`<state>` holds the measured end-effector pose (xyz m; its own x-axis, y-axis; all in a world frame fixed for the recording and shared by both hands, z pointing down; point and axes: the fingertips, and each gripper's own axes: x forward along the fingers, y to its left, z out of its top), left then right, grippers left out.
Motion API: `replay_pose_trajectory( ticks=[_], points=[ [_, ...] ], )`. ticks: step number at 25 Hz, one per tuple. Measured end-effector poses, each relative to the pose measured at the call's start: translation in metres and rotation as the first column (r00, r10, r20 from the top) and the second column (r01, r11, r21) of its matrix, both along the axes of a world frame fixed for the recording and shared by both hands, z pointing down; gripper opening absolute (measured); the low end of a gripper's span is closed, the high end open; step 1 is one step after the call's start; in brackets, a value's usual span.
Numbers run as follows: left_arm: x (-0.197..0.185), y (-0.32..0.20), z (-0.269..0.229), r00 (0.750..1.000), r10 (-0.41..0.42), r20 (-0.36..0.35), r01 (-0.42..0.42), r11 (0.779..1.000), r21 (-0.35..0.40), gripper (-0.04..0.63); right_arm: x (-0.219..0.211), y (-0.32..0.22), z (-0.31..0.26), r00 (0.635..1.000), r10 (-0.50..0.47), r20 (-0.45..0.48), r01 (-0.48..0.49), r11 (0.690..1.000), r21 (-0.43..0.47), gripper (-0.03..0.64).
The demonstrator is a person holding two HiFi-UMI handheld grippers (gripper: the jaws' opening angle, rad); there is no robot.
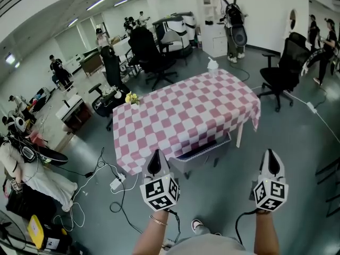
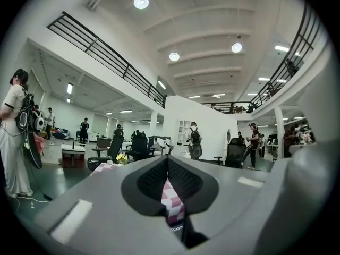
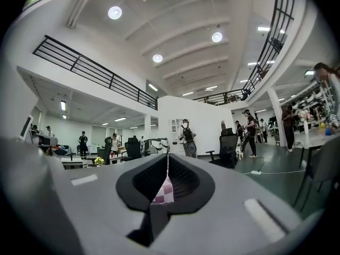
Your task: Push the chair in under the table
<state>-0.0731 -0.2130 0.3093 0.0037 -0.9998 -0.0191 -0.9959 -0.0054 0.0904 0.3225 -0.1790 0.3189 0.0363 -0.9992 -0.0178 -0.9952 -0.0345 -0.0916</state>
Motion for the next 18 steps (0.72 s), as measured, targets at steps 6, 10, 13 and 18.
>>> replay_pose_trajectory(
  ticks=[6, 10, 13, 18],
  points=[
    [-0.005, 0.006, 0.007, 1.000, 0.000, -0.006, 0.000, 1.000, -0.022, 0.000, -0.005, 0.002, 0.000, 1.000, 0.007, -0.012, -0.007, 1.000, -0.015, 0.008],
    [-0.007, 0.008, 0.014, 1.000, -0.001, -0.013, 0.001, 0.999, -0.040, 0.000, -0.007, 0.003, -0.001, 1.000, -0.002, -0.007, 0.002, 1.000, -0.022, 0.008],
    [-0.006, 0.010, 0.019, 1.000, -0.003, -0.015, 0.002, 0.999, -0.055, 0.000, -0.007, 0.002, -0.002, 1.000, -0.007, -0.012, 0.007, 1.000, -0.023, 0.008],
    [-0.006, 0.010, 0.030, 1.000, -0.002, -0.015, 0.001, 0.997, -0.076, 0.000, -0.010, 0.001, 0.001, 1.000, -0.023, -0.016, 0.023, 0.999, -0.027, 0.008]
  ],
)
